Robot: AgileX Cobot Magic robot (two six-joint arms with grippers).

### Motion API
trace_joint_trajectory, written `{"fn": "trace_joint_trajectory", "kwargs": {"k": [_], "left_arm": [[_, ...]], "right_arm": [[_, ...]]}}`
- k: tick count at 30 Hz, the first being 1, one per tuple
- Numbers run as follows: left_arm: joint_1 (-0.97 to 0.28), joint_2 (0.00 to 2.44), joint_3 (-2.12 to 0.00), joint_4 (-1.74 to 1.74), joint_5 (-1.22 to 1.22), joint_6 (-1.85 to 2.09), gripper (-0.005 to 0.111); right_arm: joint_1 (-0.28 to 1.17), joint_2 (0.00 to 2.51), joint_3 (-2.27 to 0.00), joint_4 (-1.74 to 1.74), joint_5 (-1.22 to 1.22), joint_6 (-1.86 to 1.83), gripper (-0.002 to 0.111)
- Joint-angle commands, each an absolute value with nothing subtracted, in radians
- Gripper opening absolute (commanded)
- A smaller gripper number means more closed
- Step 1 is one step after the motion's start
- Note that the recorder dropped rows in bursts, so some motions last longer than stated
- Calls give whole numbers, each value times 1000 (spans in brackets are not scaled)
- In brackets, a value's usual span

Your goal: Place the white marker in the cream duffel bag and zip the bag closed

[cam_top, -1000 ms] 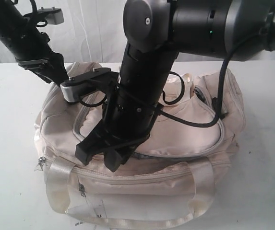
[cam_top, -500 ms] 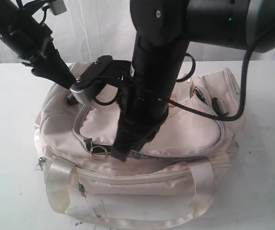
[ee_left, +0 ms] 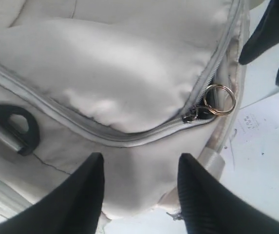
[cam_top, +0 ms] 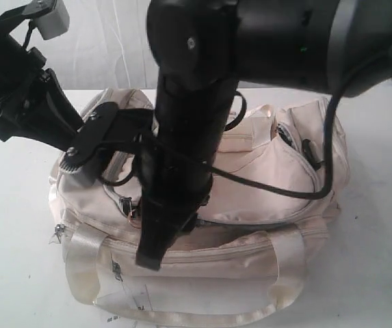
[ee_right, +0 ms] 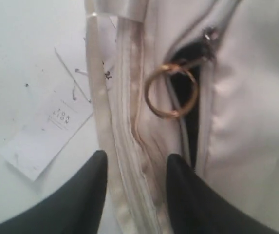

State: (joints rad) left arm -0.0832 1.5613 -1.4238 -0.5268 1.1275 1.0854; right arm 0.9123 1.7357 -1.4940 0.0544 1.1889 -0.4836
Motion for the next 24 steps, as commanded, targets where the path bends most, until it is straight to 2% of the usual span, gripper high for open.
{"fn": "trace_joint_trajectory", "kwargs": {"k": [1, 5, 10, 14, 20, 24], "left_arm": [[-81, 1550, -1335, -542, 1096, 1076, 51], [-81, 1550, -1241, -540, 998, 1076, 51], [-81, 1550, -1160, -540, 901, 1076, 51], [-81, 1549, -1143, -540, 873, 1076, 51], [-81, 1548, -1143, -542, 855, 1076, 51], [-81, 1548, -1143, -542, 855, 1076, 51]], "right_arm": [[972, 1772, -1494, 60, 1082, -491, 44], [1019, 1805, -1494, 13, 1007, -456, 44], [1028, 1825, -1494, -108, 1030, -332, 44], [1028, 1827, -1494, -257, 1044, -255, 44], [1028, 1812, -1494, -282, 1033, -225, 44], [1028, 1812, -1494, -286, 1017, -209, 37]]}}
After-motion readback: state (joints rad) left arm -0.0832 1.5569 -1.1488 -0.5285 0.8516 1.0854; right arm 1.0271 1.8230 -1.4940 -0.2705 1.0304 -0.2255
